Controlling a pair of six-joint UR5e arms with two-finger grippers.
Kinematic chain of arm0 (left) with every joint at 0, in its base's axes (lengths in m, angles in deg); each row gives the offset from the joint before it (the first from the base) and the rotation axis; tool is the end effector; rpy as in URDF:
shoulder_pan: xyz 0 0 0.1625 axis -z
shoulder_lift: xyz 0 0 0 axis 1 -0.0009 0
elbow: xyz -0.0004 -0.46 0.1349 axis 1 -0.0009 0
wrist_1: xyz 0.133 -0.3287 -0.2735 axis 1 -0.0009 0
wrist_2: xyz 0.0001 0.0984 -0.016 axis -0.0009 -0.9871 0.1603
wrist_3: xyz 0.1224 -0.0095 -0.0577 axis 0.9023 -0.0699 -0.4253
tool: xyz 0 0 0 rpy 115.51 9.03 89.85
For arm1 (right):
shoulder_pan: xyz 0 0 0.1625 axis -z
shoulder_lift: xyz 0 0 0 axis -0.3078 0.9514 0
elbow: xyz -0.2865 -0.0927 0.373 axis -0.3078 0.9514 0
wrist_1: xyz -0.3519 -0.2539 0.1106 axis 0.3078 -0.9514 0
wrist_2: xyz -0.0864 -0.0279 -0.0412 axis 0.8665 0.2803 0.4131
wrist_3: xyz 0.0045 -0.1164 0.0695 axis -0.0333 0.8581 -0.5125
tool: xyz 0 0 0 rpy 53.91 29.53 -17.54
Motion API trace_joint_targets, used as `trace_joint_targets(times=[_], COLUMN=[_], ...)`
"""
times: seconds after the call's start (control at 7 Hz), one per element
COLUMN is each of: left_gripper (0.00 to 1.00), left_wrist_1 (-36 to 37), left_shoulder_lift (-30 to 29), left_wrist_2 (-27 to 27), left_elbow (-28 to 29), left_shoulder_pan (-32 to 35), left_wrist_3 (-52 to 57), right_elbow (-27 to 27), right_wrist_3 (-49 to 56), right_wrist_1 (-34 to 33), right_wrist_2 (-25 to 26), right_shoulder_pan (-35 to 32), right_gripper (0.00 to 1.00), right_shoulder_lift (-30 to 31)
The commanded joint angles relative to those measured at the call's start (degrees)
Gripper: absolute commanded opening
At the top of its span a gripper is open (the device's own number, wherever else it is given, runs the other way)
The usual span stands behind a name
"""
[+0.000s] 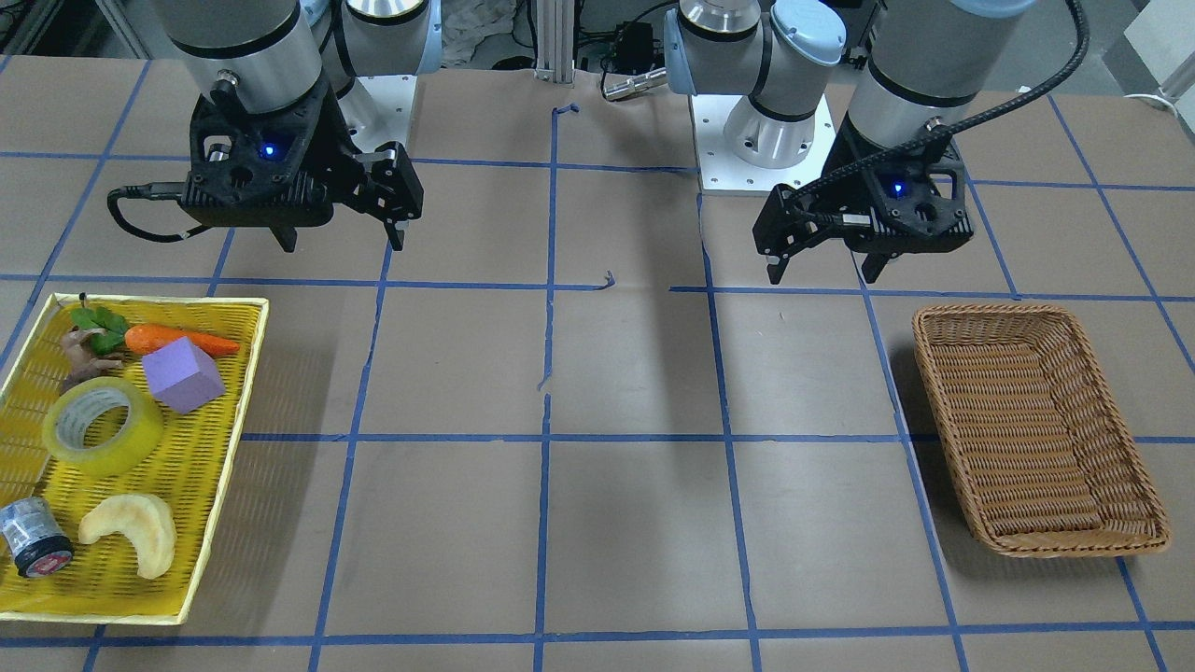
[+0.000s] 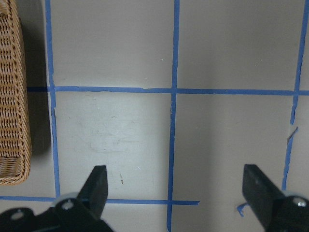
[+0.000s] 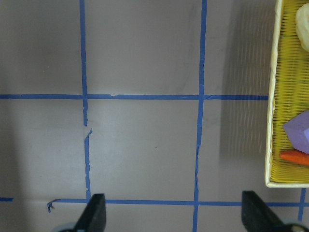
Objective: Transfer tape with both arms
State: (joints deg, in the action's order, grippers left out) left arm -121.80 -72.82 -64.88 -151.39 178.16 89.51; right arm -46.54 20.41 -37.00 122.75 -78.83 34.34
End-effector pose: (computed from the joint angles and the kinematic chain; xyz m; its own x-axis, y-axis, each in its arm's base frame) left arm -0.1158 -0.5337 0.4818 -0.9993 -0.0365 -0.0067 -0.0359 0.9959 -0.0831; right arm 0.2024 -0.5459 0.5263 -0.9995 -0.0167 -0.0267 -0.0166 0.9999 -0.0042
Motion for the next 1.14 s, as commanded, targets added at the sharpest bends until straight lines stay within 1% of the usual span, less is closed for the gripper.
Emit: trace_joint_targets(times=[0.0, 0.57, 1.0], left_gripper=[1.00, 1.00, 1.00], left_wrist_1=[0.01, 0.01, 0.01], left_shoulder_lift=[-0.04, -0.04, -0.04], left_wrist_2=[-0.03, -0.29, -1.44], left_elbow=[0.00, -0.09, -0.35], left_shoulder_pan=[-0.49, -0.58, -0.49], left_wrist_3=[0.01, 0.01, 0.01], right_elbow=[0.11, 0.20, 0.29], right_wrist_3=[0.00, 0.00, 0.09], right_wrist_1=[-0.01, 0.08, 0.25], right_wrist_2=[0.00, 0.44, 0.44], right_shoulder_pan=[0.08, 0.17, 0.34], right_gripper=[1.00, 1.00, 1.00], right_shoulder_lift=[0.00, 0.00, 0.00])
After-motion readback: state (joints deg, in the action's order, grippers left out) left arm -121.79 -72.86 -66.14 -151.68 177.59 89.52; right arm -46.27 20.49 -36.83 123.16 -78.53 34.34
